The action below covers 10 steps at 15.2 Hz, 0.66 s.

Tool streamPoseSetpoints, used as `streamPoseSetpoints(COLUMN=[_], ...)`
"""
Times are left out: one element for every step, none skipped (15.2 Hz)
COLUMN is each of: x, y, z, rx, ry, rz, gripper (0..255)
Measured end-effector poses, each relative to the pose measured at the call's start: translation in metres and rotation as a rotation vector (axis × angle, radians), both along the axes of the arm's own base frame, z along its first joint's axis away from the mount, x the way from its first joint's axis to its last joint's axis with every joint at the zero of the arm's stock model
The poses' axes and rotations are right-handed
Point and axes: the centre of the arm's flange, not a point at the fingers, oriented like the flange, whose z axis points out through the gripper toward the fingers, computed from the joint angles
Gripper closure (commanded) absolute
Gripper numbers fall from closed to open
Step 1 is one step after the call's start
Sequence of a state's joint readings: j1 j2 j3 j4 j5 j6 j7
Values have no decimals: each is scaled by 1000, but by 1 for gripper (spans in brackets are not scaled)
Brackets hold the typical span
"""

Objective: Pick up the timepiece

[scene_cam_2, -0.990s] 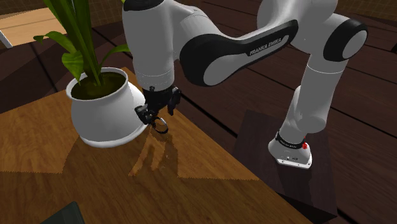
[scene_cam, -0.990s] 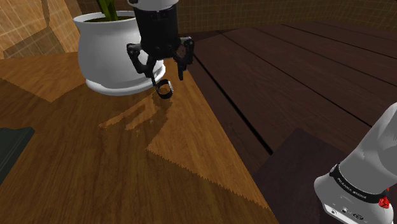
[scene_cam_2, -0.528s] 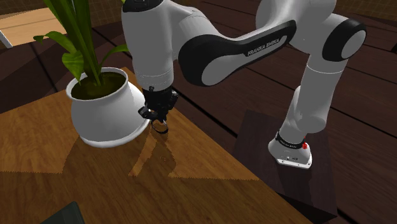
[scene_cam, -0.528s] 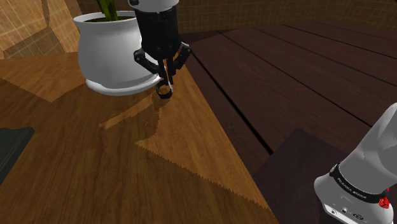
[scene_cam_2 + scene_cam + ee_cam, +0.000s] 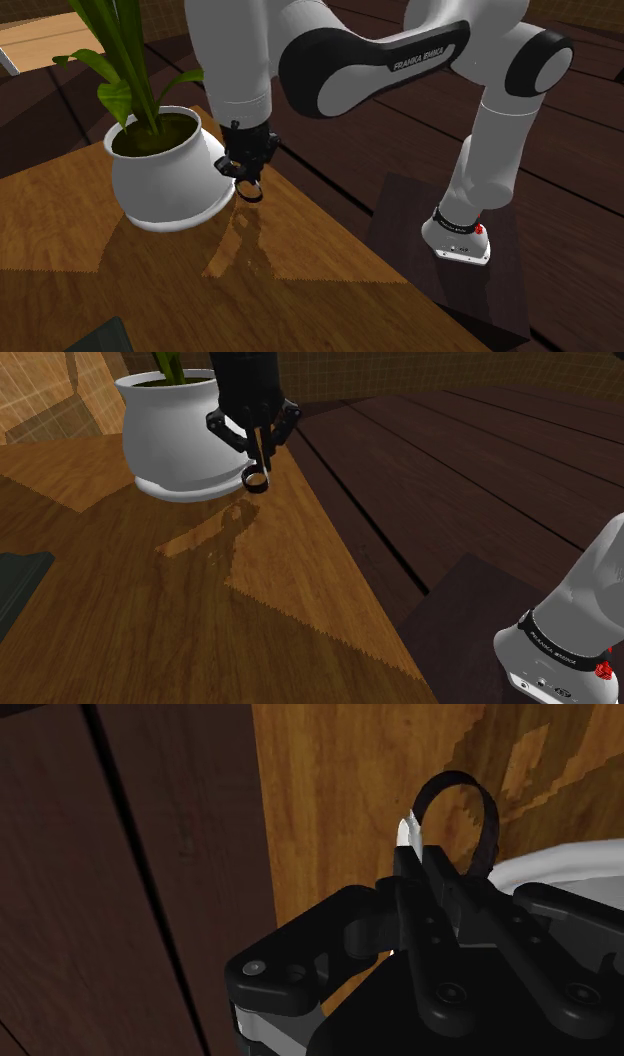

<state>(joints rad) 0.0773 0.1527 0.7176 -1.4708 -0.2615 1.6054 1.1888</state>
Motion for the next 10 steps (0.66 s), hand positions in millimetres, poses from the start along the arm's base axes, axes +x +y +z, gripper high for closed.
streamPoseSetpoints(x=[0,0,0,0,1,0,0,1,0,0], y=[1,0,0,0,2,1,0,1,0,0], z=[6,11,16,21,26,31,37,42,47,50], rx=[0,0,1,0,-1,0,0,0,0,0], ry=[-1,-1,-1,0,2,0,-1,1,0,-1], rz=[0,0,0,0,1,0,0,0,0,0], gripper=[255,255,255,255,255,255,255,255,255,255])
